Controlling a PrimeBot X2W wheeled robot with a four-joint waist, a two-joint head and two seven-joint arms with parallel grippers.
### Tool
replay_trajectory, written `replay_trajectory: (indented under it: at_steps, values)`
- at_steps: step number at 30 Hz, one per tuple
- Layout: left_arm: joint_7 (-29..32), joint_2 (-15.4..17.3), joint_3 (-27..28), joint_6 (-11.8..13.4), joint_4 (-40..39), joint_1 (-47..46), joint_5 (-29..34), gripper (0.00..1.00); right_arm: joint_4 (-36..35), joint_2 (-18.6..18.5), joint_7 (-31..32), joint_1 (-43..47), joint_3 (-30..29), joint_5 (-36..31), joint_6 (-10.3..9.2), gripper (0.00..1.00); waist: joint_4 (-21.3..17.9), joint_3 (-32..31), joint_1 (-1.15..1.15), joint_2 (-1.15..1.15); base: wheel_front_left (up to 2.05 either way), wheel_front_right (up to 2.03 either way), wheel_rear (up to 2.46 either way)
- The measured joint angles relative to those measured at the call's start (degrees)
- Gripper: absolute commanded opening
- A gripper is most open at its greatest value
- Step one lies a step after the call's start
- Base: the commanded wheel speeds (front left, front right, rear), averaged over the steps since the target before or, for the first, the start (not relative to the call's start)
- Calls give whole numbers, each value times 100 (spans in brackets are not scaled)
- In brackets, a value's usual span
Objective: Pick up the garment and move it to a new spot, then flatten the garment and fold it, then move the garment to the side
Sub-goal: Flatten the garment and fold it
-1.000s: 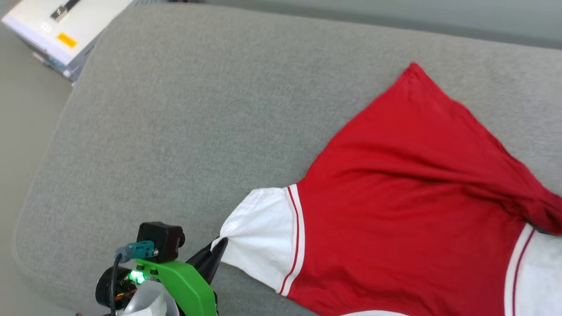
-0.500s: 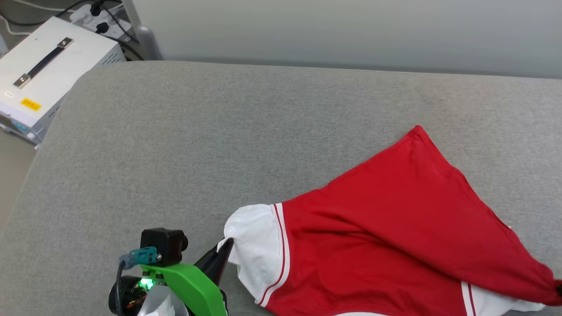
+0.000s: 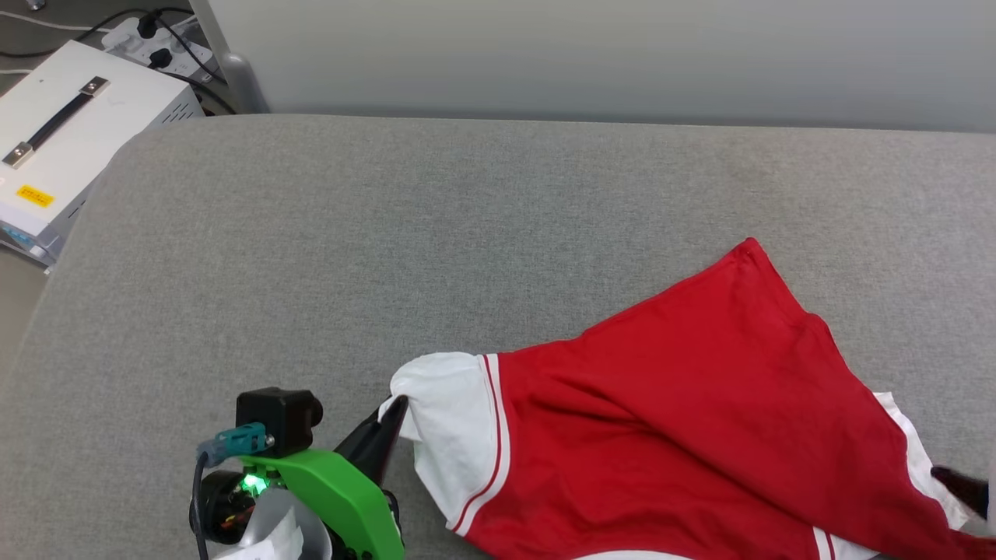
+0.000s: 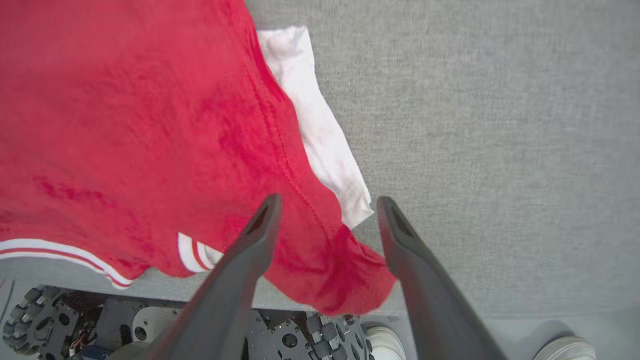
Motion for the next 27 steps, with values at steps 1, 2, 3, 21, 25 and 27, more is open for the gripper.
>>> replay_trajectory:
  at_steps: [1,2,3,21,25,27]
  values:
    - [-13,1,-2,-9,-21,-23,1,0,-81,-49,-16,-125,-4,5,0,100,16,29,0,0,0,0,0]
    - [-14,3,-4,-25,-48,-55,4,0,-170,-109,-29,-268,15,7,0,100,34,64,0,0,0,0,0]
    - [-14,5,-9,-27,-73,-76,22,0,-248,-162,-49,-385,46,16,0,100,51,94,0,0,0,0,0]
    - [73,-112,-310,-178,-539,-737,379,0,334,-446,114,-2797,1016,-377,0,100,829,1172,0,0,0,0,0]
    - [37,-130,-383,-232,-558,-754,415,0,754,-498,104,-3082,1115,-500,0,100,1064,1411,1,0,0,0,0]
    - [36,-141,-402,-237,-559,-755,416,0,923,-523,92,-3149,1162,-581,0,100,1175,1504,1,0,0,0,0]
